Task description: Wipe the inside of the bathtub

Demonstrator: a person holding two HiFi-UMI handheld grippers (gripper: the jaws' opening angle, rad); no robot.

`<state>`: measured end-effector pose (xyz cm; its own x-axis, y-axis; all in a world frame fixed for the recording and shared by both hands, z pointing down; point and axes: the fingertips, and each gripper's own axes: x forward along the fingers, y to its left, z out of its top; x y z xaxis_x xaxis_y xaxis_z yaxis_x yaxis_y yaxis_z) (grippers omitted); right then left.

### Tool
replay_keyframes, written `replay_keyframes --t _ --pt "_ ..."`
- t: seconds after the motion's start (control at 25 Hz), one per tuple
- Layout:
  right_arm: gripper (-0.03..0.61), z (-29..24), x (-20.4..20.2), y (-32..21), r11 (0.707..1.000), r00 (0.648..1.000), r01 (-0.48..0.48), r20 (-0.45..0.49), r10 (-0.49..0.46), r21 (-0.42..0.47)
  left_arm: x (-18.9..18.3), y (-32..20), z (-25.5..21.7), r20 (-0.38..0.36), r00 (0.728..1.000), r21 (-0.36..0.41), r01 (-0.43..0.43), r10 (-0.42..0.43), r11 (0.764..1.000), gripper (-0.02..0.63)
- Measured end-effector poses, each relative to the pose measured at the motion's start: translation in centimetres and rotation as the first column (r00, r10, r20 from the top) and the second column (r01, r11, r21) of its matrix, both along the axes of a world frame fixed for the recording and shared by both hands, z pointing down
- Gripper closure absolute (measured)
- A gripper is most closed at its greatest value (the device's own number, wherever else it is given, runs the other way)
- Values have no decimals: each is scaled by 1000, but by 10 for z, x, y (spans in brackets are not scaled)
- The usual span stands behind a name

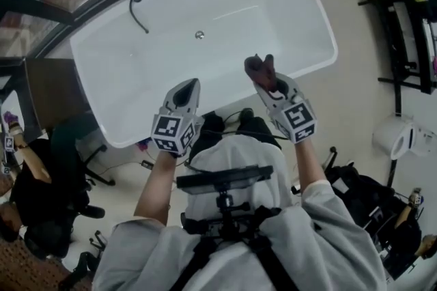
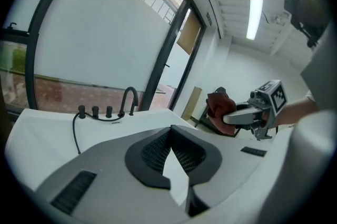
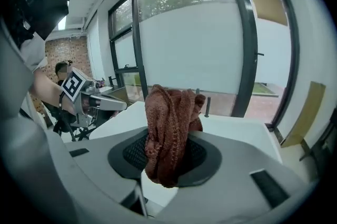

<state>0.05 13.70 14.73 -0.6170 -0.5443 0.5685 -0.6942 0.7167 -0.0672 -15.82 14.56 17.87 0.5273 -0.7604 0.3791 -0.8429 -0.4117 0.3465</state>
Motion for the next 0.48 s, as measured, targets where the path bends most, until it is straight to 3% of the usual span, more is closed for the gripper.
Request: replay_keyframes --t 0.2,0.48 --pt "451 -13 19 4 995 999 -48 20 47 84 10 -1 -24 15 1000 54 -13 12 998 606" --pt "451 -14 92 -6 981 981 -190 46 188 44 48 1 -47 56 998 101 17 -22 995 606"
